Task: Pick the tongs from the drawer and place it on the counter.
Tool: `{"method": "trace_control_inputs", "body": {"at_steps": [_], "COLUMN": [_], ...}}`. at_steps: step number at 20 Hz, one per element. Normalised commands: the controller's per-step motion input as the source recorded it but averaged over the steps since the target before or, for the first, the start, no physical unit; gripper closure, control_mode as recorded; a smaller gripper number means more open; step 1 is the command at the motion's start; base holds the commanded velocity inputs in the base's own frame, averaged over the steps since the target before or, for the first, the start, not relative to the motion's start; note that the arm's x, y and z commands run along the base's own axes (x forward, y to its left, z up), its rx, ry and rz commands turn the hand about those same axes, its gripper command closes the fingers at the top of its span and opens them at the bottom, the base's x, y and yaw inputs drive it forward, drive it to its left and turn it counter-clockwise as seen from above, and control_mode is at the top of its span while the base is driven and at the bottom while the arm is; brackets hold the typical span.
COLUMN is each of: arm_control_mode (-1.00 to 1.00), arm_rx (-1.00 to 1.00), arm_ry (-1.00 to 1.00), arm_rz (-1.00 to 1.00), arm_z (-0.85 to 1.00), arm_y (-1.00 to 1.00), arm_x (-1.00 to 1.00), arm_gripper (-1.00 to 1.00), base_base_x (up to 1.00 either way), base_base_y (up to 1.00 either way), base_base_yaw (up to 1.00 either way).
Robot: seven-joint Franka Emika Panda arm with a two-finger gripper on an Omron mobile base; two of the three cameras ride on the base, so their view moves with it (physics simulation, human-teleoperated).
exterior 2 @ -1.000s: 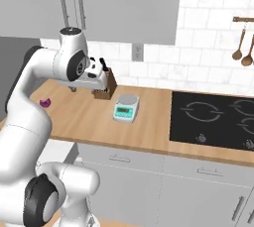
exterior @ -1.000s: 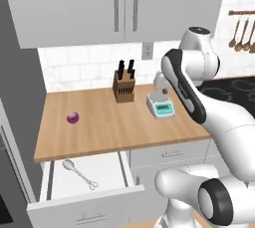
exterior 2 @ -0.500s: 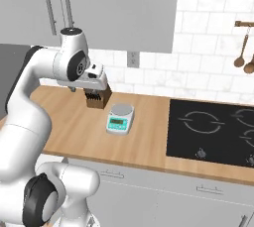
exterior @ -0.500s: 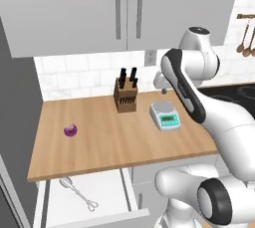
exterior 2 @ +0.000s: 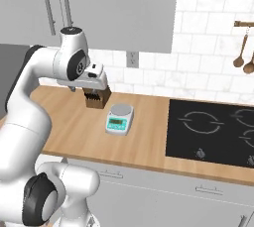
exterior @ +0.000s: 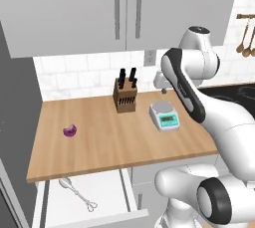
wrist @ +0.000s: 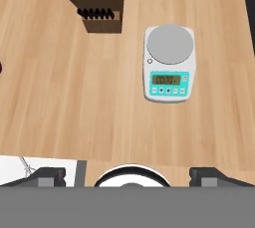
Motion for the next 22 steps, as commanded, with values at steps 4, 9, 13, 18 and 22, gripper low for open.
{"method": "trace_control_inputs", "body": {"at_steps": [4,9,13,18,22], "arm_control_mode": [1.0,1.0,-1.0,-1.0,-1.0], "arm_rx": [0.0,0.0,-0.01,0.0,0.0], "arm_ry": [0.0,0.0,0.0,0.0,0.01], "arm_rz": [0.0,0.0,0.0,0.01,0.02], "arm_z": [0.0,0.0,-0.09,-0.34,-0.46], "arm_y": [0.0,0.0,0.38,1.0,1.0], "arm_x": [0.0,0.0,-0.3,-0.58,-0.59], "arm_gripper": [-1.0,-1.0,-1.0,-1.0,-1.0], "base_base_x": [0.23,0.03,0.0,0.0,0.0], "base_base_y": [0.0,0.0,0.0,0.0,0.0], "base_base_yaw": [0.0,0.0,0.0,0.0,0.0]}}
